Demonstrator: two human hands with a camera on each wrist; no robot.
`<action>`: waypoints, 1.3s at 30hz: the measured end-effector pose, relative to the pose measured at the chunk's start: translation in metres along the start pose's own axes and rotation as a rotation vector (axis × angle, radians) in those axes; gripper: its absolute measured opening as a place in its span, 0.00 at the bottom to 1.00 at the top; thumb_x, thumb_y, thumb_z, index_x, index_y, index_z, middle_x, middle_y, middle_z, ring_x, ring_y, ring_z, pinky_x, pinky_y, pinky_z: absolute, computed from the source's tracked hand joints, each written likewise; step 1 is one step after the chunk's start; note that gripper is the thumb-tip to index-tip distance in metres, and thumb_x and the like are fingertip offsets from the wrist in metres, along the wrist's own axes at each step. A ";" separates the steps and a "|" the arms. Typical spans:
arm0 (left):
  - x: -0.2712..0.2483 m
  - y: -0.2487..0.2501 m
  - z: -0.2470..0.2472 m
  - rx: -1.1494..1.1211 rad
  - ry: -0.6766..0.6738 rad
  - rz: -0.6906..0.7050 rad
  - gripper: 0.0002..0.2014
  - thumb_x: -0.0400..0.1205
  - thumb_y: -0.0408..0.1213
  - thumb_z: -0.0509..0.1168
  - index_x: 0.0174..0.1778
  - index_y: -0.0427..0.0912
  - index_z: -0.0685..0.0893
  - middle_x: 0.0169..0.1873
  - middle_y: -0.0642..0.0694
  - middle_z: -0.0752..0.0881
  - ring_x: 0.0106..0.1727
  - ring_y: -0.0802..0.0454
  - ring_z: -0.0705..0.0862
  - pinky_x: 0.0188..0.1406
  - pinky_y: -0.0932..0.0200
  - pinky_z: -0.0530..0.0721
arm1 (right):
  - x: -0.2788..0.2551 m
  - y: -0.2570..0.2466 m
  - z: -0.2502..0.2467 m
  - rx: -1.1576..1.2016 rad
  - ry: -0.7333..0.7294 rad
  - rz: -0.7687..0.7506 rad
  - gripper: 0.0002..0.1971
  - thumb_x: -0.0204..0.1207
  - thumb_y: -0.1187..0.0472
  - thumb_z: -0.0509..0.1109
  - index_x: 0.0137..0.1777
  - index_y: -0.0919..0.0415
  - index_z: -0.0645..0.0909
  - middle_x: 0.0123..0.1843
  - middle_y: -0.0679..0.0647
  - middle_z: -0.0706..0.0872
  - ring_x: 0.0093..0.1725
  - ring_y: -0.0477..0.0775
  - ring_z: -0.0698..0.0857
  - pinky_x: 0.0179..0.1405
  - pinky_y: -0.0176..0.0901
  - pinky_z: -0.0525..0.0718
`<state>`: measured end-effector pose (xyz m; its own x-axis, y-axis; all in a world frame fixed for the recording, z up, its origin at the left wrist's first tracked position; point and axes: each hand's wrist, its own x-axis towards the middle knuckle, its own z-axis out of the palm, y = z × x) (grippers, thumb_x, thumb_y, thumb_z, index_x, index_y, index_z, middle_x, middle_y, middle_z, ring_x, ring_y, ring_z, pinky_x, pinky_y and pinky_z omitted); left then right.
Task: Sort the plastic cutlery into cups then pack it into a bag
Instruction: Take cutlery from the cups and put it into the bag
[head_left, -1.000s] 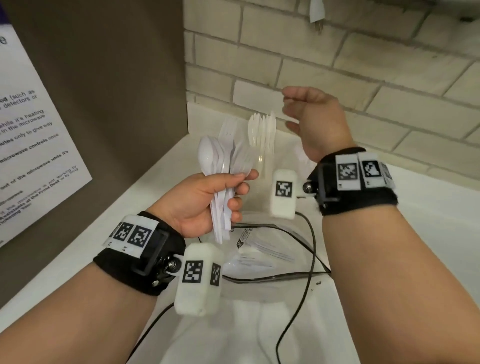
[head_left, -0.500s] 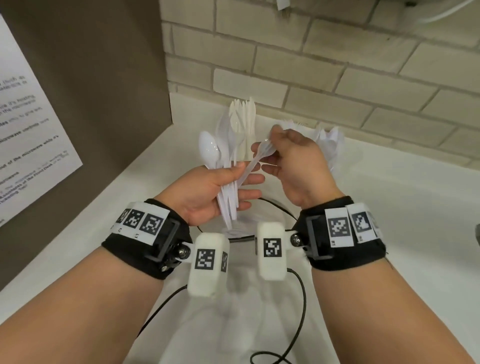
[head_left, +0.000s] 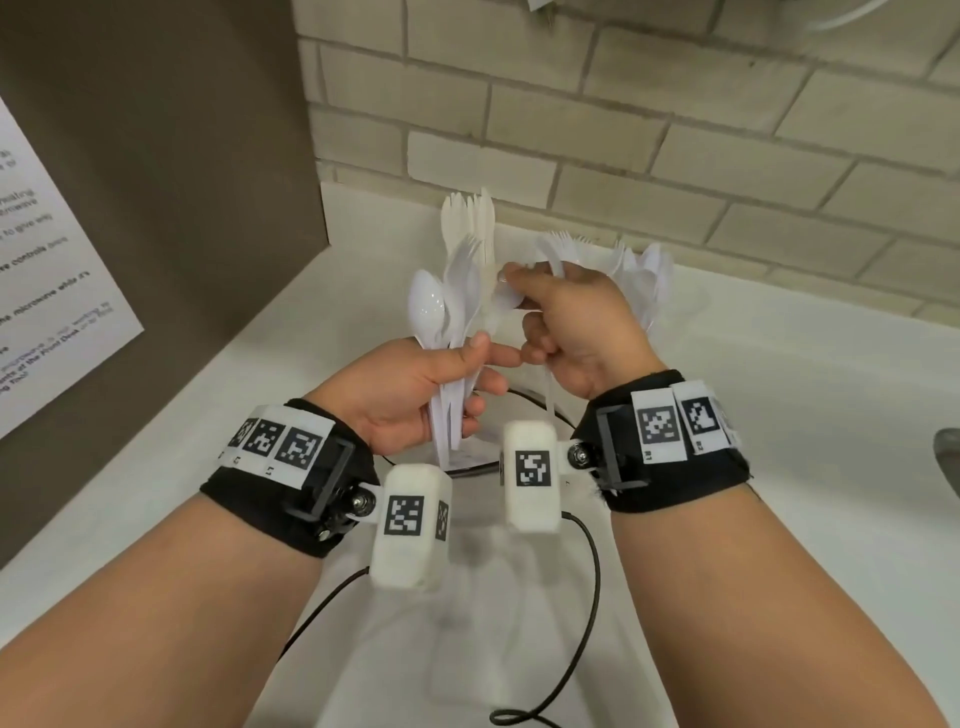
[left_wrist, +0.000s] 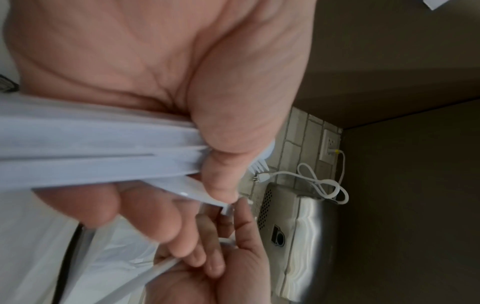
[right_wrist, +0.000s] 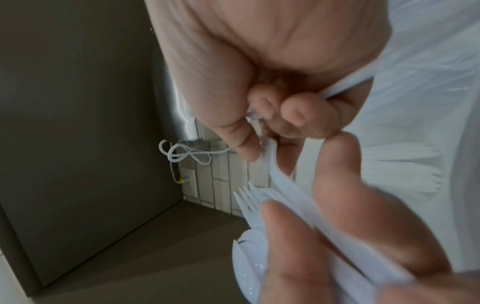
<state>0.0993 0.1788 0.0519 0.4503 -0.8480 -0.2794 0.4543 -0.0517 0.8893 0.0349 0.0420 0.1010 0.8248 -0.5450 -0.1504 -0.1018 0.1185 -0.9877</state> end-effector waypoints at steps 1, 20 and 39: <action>0.000 0.000 -0.002 -0.008 -0.006 -0.007 0.19 0.78 0.47 0.62 0.57 0.40 0.86 0.34 0.47 0.88 0.30 0.54 0.81 0.33 0.59 0.83 | 0.001 0.000 0.001 0.000 0.020 -0.005 0.04 0.79 0.61 0.68 0.47 0.62 0.78 0.40 0.58 0.88 0.17 0.47 0.66 0.19 0.36 0.66; 0.002 -0.011 -0.017 -0.182 -0.322 -0.055 0.33 0.57 0.62 0.78 0.50 0.43 0.86 0.25 0.52 0.72 0.17 0.61 0.68 0.19 0.64 0.74 | 0.005 0.001 0.002 0.106 0.068 -0.168 0.05 0.77 0.62 0.72 0.42 0.57 0.78 0.33 0.53 0.81 0.22 0.48 0.70 0.23 0.38 0.65; 0.011 -0.014 -0.018 -0.180 -0.213 0.028 0.30 0.64 0.56 0.78 0.57 0.44 0.78 0.32 0.48 0.73 0.27 0.55 0.71 0.35 0.57 0.77 | -0.003 0.012 0.009 -0.382 -0.143 -0.150 0.14 0.74 0.53 0.76 0.47 0.66 0.84 0.31 0.51 0.84 0.20 0.40 0.79 0.20 0.40 0.72</action>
<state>0.1115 0.1799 0.0297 0.3015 -0.9406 -0.1559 0.5817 0.0519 0.8117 0.0359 0.0526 0.0904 0.9122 -0.4091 -0.0232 -0.1514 -0.2838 -0.9468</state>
